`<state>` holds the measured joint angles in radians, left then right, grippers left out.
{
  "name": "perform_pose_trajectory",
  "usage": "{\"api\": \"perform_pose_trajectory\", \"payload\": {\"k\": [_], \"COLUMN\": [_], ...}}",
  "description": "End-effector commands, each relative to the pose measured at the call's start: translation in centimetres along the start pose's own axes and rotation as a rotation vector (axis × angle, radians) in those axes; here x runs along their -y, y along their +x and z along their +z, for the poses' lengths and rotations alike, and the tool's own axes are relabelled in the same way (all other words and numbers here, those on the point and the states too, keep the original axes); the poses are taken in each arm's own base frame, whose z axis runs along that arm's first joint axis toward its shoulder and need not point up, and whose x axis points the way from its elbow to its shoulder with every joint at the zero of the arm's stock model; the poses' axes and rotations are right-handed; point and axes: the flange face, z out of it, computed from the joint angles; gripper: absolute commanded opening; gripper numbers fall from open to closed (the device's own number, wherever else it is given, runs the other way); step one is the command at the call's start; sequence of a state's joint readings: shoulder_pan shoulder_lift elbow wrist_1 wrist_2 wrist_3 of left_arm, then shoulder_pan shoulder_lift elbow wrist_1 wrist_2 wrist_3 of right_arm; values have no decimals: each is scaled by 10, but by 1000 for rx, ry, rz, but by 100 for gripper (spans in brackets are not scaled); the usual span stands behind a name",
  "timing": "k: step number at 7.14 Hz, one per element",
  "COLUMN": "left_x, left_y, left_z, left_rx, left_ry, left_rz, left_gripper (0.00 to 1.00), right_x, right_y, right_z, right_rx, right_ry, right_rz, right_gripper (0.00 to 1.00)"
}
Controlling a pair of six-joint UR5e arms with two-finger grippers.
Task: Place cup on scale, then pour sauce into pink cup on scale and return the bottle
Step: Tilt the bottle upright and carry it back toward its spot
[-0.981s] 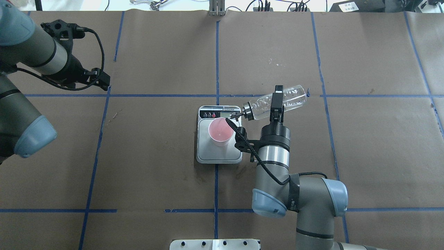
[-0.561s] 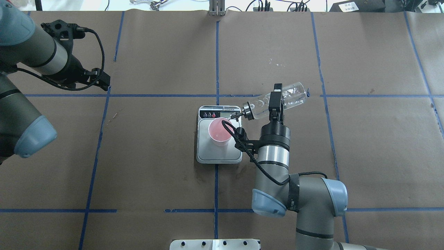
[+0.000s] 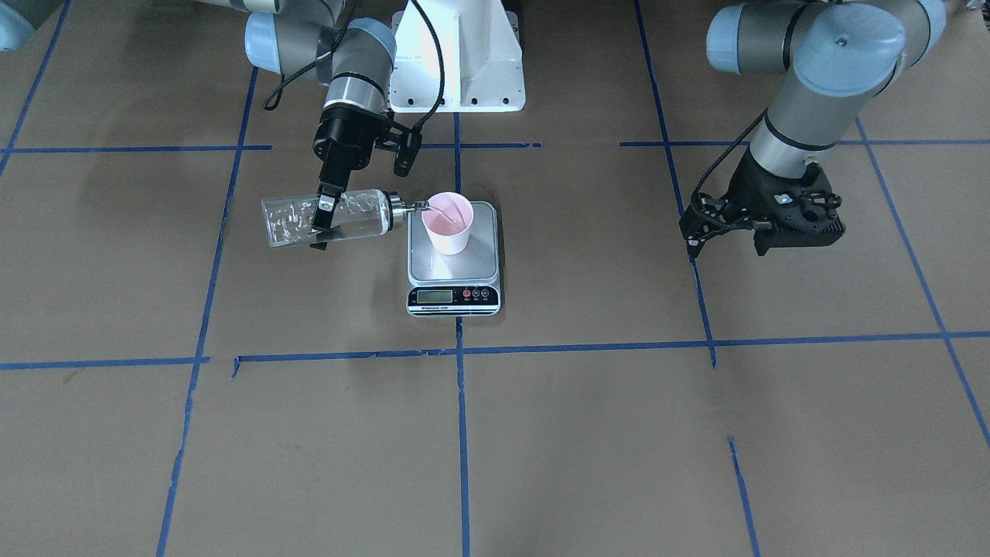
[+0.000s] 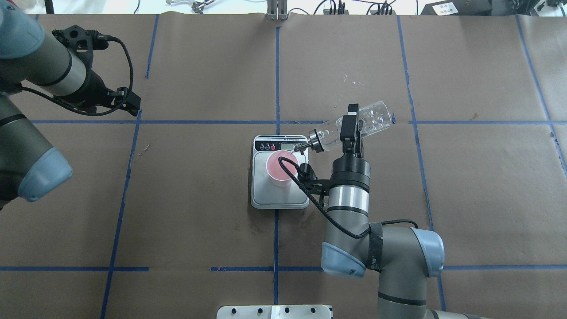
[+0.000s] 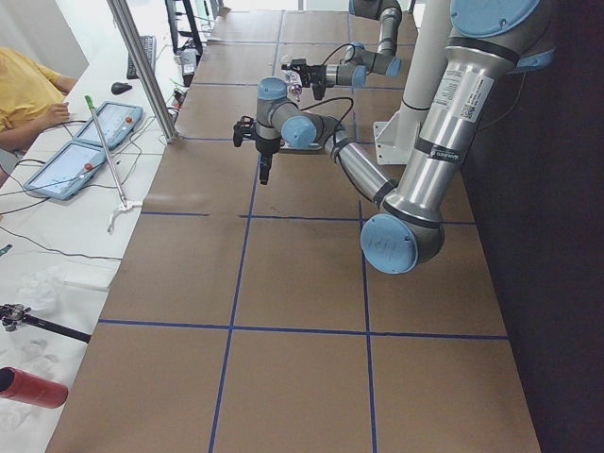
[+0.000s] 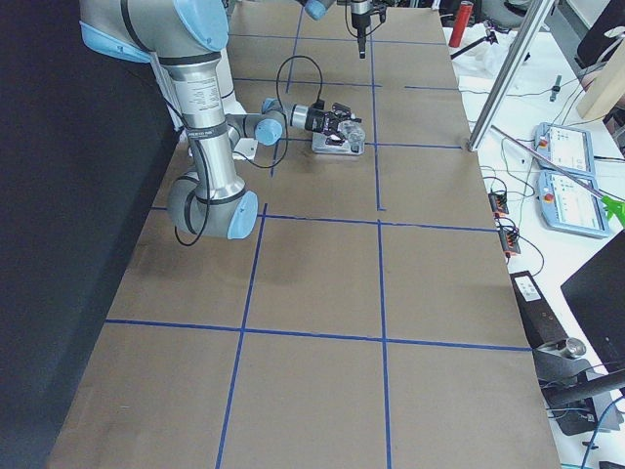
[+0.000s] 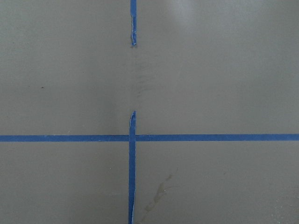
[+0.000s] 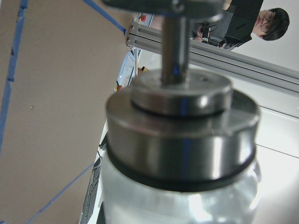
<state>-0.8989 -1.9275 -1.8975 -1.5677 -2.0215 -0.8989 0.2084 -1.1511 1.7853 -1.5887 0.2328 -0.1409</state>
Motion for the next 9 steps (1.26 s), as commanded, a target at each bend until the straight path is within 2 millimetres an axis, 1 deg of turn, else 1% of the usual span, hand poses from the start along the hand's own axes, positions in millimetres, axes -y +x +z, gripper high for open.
{"api": "perform_pose_trajectory", "payload": {"k": [1,2,3,4,5,6,7,8,9], "left_x": [0,0,1,1,1,1,1,2,2], "left_y": [0,1,2,2,2,3,4,6,6], "left_z": [0,-1,-1,-1,-2,-2,-3,-4,-5], "left_rx": [-1,-2,-3,-3,-3,-5,-6,-8,-9], "left_ry": [0,1,2,2,4,4,4,6,7], "left_rz": [0,1,0,0,1,0,1,0,0], "left_gripper": [100,100,100,100,100,100,100,100,100], "right_x": [-6,-8,-7,-1,3,3,-3,-14,-20], "right_y": [-10,-17,-38,-48,-49,-45,-46,-57,-60], "right_z": [-5,-4,-4,-11,-16,-17,-14,-12,-11], "right_rx": [10,12,40,91,182,257,267,281,308], "right_ry": [38,46,50,59,61,68,68,29,-2], "right_rz": [183,281,466,686,919,1034,1106,1336,1488], "right_gripper": [0,0,0,0,0,0,0,0,0]}}
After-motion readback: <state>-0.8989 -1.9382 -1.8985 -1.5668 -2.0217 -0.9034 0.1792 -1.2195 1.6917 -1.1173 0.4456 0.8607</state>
